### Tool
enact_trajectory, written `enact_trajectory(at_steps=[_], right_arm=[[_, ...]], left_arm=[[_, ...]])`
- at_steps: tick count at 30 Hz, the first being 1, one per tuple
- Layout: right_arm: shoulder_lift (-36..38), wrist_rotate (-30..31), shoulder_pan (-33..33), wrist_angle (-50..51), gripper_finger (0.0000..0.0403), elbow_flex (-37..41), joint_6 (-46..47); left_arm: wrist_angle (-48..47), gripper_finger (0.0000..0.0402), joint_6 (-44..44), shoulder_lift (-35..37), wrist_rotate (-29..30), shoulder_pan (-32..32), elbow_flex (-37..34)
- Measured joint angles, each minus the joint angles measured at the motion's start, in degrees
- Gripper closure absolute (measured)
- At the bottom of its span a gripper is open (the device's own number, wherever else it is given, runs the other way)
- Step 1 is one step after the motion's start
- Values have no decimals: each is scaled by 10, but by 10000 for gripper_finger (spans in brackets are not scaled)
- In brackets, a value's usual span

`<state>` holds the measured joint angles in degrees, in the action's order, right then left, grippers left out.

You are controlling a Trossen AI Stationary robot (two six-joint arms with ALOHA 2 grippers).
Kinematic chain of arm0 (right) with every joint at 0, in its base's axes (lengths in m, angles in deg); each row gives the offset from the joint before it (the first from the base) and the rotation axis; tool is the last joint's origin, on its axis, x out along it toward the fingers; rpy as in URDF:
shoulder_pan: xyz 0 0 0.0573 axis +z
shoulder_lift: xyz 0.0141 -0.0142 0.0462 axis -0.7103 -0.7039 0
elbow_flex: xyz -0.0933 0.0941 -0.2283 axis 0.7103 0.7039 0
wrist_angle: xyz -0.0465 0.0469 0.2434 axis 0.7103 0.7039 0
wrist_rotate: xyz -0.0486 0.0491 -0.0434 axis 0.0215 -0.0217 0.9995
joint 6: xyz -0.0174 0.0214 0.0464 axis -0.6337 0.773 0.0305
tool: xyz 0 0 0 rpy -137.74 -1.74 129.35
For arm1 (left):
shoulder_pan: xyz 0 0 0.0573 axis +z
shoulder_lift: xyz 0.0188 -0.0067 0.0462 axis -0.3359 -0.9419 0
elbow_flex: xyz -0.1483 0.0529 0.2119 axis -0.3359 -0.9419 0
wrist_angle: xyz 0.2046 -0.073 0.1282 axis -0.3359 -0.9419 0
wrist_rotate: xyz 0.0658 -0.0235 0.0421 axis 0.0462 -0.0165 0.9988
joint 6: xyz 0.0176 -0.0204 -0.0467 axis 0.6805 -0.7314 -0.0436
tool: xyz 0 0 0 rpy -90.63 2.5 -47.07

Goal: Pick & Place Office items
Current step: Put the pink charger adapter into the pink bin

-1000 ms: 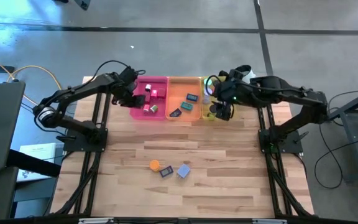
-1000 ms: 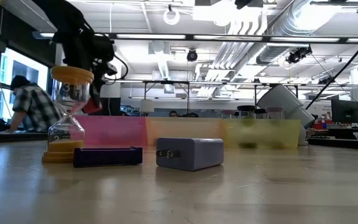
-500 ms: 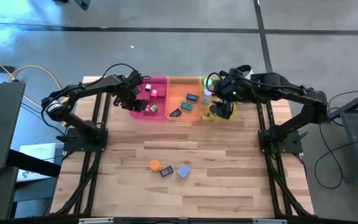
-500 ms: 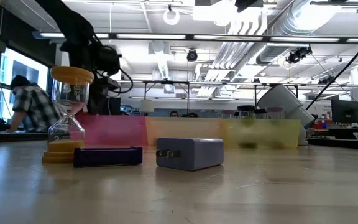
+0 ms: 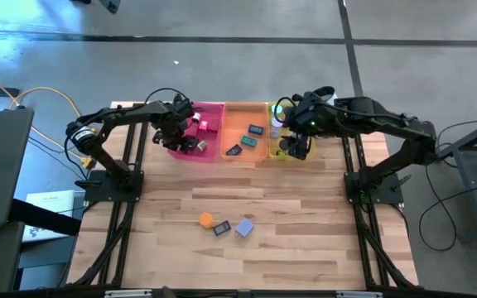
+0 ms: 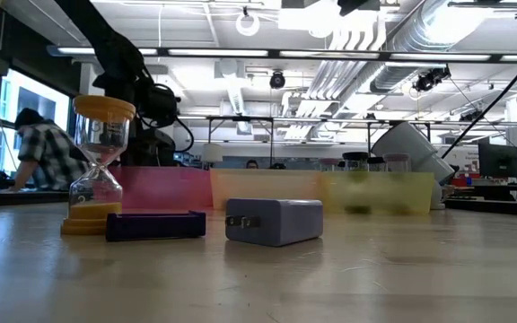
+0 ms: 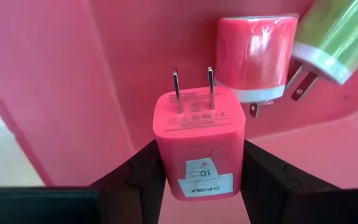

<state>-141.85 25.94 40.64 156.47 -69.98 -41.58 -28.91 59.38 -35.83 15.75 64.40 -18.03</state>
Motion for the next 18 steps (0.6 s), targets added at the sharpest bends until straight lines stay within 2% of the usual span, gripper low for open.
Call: enact_trajectory(at_steps=[8, 18], right_arm=[[0, -1, 0, -19, 90, 0, -19], [0, -1, 0, -30, 90, 0, -23]], left_arm=[[5, 239, 0, 0, 11, 4, 0], [5, 239, -25, 0, 0, 42, 22]])
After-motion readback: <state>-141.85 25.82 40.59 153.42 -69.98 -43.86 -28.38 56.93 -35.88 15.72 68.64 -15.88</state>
